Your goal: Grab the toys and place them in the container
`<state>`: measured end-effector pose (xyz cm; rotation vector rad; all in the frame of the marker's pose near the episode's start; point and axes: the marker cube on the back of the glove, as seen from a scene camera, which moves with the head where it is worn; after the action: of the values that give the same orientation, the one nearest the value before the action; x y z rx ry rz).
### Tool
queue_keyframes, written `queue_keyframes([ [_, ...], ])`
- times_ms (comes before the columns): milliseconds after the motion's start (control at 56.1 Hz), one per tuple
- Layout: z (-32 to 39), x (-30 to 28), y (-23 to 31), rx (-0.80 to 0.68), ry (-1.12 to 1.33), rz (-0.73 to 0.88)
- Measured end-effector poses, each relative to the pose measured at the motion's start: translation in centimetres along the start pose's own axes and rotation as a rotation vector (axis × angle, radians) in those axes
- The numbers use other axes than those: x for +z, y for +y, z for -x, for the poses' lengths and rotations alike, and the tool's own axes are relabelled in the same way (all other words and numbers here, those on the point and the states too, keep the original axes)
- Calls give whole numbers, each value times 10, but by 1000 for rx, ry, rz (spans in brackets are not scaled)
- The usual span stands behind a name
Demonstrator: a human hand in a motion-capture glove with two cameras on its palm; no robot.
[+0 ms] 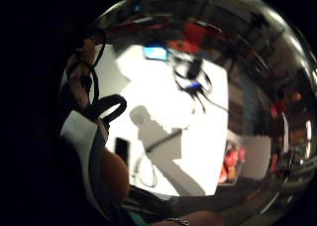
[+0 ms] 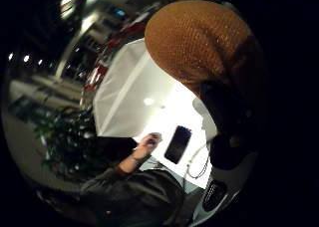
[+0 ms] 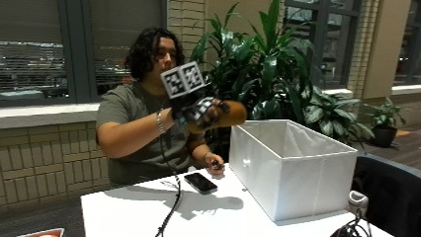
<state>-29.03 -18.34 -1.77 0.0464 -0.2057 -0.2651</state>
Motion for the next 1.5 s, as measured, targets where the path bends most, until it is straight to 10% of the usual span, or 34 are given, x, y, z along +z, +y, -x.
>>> queue_keyframes([
  [374,193,0,-128,-416,35,-60],
  [588,174,16,-150,-201,-48,9],
  [785,114,-3,-76,-459,-76,62],
  [1498,-146,21,171,183,165,179],
])
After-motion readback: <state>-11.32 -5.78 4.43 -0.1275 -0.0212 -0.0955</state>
